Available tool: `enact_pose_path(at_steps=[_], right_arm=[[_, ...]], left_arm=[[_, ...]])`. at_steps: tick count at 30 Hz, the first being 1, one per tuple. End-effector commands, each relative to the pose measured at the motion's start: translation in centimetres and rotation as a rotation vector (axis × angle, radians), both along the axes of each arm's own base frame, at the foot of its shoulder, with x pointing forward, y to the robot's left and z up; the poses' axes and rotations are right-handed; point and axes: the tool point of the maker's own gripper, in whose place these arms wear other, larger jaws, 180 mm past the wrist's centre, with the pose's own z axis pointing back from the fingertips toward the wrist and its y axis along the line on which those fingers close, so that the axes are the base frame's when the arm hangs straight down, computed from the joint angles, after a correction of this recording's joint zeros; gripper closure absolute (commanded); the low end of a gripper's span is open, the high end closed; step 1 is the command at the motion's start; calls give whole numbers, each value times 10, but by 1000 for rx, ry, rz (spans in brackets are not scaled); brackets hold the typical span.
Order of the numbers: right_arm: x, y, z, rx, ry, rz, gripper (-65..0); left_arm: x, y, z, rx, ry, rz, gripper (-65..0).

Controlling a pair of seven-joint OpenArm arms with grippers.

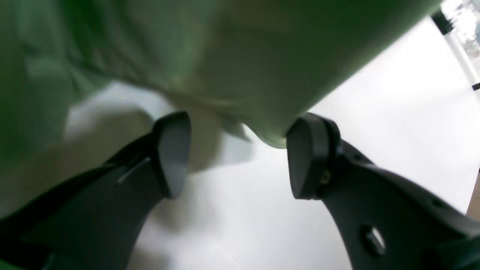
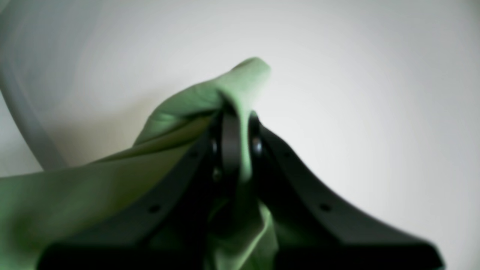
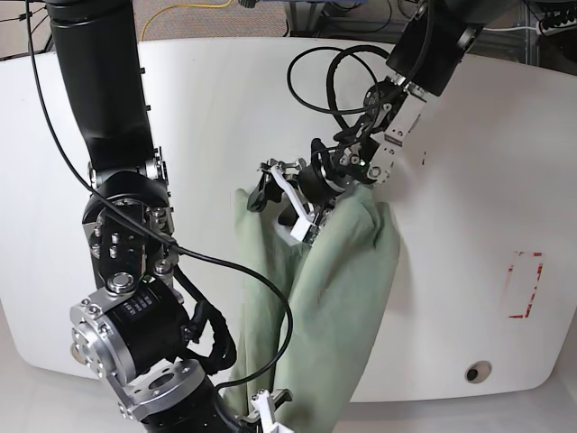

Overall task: Layout the t-shirt on the table in an organized manner, then fold the t-shirt properly
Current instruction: 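Lift the shirt with the right gripper and bring the left gripper beside it, then grasp the raised shirt fabric with the left gripper next to the right gripper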

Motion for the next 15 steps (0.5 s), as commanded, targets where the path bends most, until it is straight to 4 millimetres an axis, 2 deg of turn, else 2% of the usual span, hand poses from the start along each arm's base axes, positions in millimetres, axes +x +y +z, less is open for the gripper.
enact_pose_path(at_steps=[1, 4, 7, 10, 15], right_arm=[[-7, -2, 18, 24, -55, 8, 0], [-6, -2, 16, 25, -49, 9, 0], [-6, -3, 15, 25, -47, 7, 0], [-6, -3, 14, 25, -46, 7, 0], [-5, -3, 14, 25, -45, 4, 0]], left_arm=[[14, -12, 23, -71, -62, 12, -381], [16, -14, 18, -70, -55, 16, -381], [21, -26, 25, -91, -58, 11, -381], [23, -31, 23, -93, -48, 8, -381], [15, -51, 15, -97, -15, -23, -381]])
